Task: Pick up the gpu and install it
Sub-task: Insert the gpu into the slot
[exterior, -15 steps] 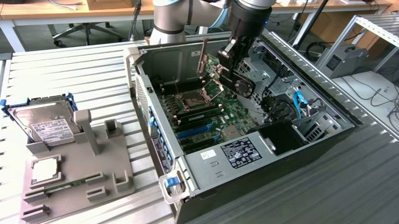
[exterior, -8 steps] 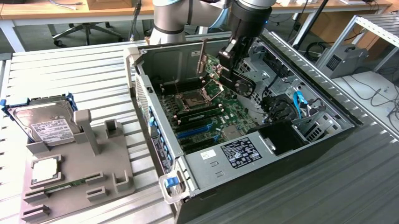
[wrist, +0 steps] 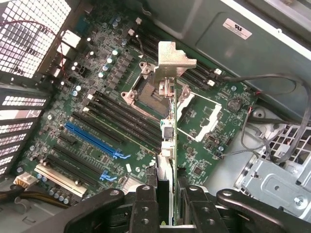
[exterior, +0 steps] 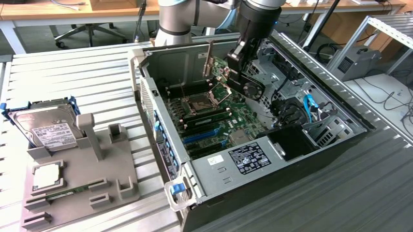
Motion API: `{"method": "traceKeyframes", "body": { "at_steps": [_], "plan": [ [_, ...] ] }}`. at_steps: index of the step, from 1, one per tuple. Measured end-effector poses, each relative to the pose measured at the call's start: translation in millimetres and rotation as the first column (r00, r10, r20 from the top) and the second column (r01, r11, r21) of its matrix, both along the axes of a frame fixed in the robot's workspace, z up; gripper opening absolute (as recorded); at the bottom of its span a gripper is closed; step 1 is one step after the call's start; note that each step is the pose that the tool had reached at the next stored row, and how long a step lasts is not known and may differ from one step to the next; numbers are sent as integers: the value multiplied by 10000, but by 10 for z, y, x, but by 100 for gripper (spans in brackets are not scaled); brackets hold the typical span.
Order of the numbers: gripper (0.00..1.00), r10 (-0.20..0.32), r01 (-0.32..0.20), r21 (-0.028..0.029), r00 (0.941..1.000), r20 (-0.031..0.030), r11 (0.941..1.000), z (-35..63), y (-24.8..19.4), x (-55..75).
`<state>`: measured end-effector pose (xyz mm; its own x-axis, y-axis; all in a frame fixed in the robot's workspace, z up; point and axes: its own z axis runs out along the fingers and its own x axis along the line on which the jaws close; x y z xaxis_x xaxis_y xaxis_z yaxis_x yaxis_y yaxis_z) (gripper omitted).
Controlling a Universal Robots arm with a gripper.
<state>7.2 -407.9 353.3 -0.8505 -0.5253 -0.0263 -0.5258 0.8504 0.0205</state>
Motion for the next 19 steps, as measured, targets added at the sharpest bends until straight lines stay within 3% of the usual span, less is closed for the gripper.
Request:
{"method": "traceKeyframes", "body": {
  "at_steps": [19],
  "plan": [
    [26, 817, -817, -1, 9967, 0, 9967, 0, 0, 0]
  ]
}}
